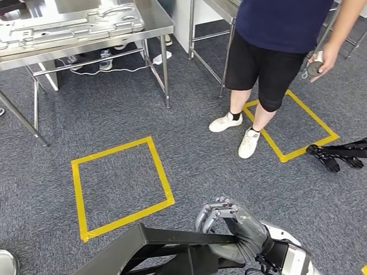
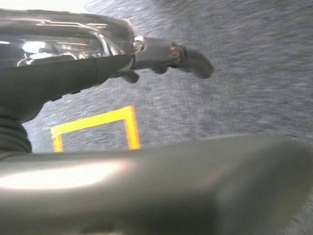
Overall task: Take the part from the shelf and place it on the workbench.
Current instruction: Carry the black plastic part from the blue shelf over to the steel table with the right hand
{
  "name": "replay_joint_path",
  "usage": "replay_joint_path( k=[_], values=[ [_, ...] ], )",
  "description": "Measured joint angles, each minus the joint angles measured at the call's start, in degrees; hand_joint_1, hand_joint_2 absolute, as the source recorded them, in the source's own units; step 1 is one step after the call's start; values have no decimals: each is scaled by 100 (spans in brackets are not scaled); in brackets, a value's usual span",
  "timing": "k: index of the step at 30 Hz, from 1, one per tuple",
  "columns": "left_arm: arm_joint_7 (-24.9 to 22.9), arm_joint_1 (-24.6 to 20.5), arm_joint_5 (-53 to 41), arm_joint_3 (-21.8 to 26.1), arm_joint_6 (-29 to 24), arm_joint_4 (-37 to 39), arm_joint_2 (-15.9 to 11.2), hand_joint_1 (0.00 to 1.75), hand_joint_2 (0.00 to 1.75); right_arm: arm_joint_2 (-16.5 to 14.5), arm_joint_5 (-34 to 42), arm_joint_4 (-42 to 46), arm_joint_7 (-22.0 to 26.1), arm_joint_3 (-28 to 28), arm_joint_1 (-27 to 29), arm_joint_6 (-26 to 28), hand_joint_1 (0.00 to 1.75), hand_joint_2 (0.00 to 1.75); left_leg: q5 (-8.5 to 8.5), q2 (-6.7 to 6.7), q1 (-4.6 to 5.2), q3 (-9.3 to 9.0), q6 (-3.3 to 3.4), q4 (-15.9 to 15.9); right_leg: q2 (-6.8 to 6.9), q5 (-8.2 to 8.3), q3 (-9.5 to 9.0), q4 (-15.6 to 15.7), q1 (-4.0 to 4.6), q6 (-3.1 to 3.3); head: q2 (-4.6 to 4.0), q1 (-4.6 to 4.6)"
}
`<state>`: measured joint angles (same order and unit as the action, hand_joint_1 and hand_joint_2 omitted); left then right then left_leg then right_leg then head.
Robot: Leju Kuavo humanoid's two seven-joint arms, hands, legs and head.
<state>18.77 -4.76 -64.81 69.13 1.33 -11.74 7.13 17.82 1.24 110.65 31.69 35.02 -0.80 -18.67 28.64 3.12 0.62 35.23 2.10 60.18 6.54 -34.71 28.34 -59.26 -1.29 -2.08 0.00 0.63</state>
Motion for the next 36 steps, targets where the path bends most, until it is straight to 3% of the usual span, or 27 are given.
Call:
replay_joint_path(
  k=[2, 3, 5, 6, 7, 9, 11, 13, 19, 26, 36],
  values=[
    [8, -10, -4, -1, 0, 0, 0, 0, 175, 2, 3, 11, 4, -5, 1, 0, 175, 175, -11, -136, -44, -53, 62, -52, -343, -240, 147, -383, -12, -17, 0, -10],
    [14, -25, -7, -2, 0, 0, 0, 0, 175, 3, 4, 12, 5, -7, 13, 0, 175, 175, -5, -211, -47, -62, 81, -57, -507, -403, 341, -750, -9, -10, 0, -14],
    [23, -41, -11, -4, 1, 0, 0, 0, 175, 6, 5, 7, 5, -11, 45, -1, 175, 175, 9, -378, -45, -78, 104, -56, -616, -589, 767, -1430, -4, -6, 0, -19],
    [24, -37, -13, -4, 2, 0, 0, 0, 175, 6, 5, 5, 5, -12, 57, -2, 175, 175, 20, -466, -43, -95, 107, -55, -629, -524, 885, -1540, -2, -9, 0, -19],
    [24, -30, -15, -4, 2, 0, 0, 0, 175, 6, 5, 4, 5, -13, 61, -2, 175, 175, 32, -552, -43, -120, 104, -54, -644, -340, 895, -1423, -2, -11, 0, -19],
    [26, -22, -15, -5, 2, 0, 0, 0, 175, 6, 11, 3, 6, -18, 65, -2, 175, 175, 71, -681, -43, -182, 84, -49, -699, 170, 691, -742, -2, 3, 0, -19],
    [30, -16, -15, -5, 2, 0, -1, 0, 175, 1, 39, 4, 8, -27, 68, -2, 175, 175, 117, -773, -24, -205, 47, -22, -758, 417, 499, -170, -2, 32, 0, -17],
    [32, 2, -15, -5, 2, 0, -5, 0, 175, -10, 73, 8, 10, -35, 73, -3, 175, 175, 141, -817, -7, -201, 49, -8, -783, 410, 454, -28, 0, 47, 0, -14],
    [33, -5, -15, -4, 2, 0, -5, 0, 175, -25, 86, 20, 9, -39, 81, -1, 175, 175, 144, -799, -12, -253, 72, -72, -793, 385, 438, -31, 16, 90, 0, -10],
    [44, -6, 5, -4, 40, 0, -4, 0, 175, -25, 86, 43, 9, -75, 122, 22, 175, 175, 162, -793, -18, -263, -5, -93, -793, 365, 434, -35, 23, 118, 0, -11],
    [30, -8, 141, 20, 226, 0, -4, 0, 175, -27, 57, 114, 24, -140, 263, 33, 175, 175, 169, -789, 3, -271, -14, -92, -793, 359, 408, -15, 10, 114, 0, -12]
  ],
)
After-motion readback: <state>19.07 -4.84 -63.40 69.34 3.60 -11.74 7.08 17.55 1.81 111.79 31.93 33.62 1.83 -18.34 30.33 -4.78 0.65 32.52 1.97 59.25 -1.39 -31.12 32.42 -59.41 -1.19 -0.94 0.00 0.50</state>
